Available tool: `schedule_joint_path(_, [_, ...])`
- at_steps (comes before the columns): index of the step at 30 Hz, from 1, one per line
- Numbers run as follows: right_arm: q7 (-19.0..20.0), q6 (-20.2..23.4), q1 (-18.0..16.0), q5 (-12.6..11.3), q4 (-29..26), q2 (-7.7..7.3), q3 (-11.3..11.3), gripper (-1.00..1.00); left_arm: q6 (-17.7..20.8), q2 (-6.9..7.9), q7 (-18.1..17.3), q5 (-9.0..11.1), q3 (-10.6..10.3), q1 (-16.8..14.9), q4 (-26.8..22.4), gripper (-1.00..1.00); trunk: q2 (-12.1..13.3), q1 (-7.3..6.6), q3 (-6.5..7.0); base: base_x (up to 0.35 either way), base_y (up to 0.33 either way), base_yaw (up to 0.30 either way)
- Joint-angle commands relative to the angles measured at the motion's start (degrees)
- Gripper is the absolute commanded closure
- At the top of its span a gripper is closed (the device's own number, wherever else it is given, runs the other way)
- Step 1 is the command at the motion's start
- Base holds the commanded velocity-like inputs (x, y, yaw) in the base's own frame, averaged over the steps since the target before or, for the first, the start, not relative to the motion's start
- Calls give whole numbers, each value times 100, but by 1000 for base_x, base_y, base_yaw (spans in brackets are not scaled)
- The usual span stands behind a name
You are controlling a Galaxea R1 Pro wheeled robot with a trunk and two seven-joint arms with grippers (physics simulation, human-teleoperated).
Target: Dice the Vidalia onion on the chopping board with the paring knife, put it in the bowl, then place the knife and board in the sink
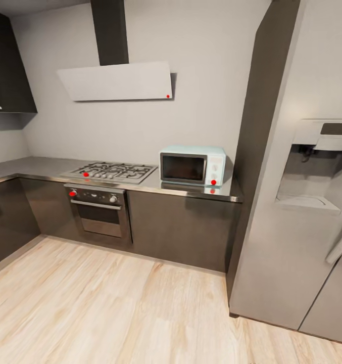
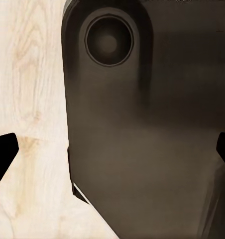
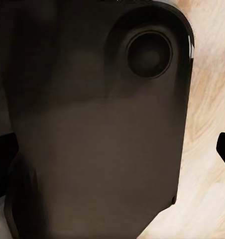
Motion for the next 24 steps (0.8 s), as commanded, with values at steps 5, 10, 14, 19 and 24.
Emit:
schedule_joint_path(5, [-2, -43, -1, -1, -10, -6, -3, -100, -4, -3, 0, 2, 10, 0, -32, -100, -3, 0, -4, -14, 27, 0])
schedule_joint_path(10, [-2, -344, -1, -1, -10, -7, 1, -100, -4, -8, 0, 2, 11, 0, -219, -100, -3, 0, -4, -2, 3, 0])
schedule_joint_path(14, [-2, -493, -1, 6, -22, -35, 11, -100, -4, -8, 0, 2, 11, 0, -341, -100, -3, 0, -4, 0, 0, 0])
schedule_joint_path(19, [-2, -615, -1, 8, -192, -78, 8, -100, -4, -7, 0, 2, 11, 0, -664, -100, -3, 0, -4, 0, 0, 0])
schedule_joint_path(24, [-9, -1136, -1, 15, -1323, -261, 4, -100, -4, -3, 3, 10, 18, 0, -1569, -100, -3, 0, -4, 0, 0, 0])
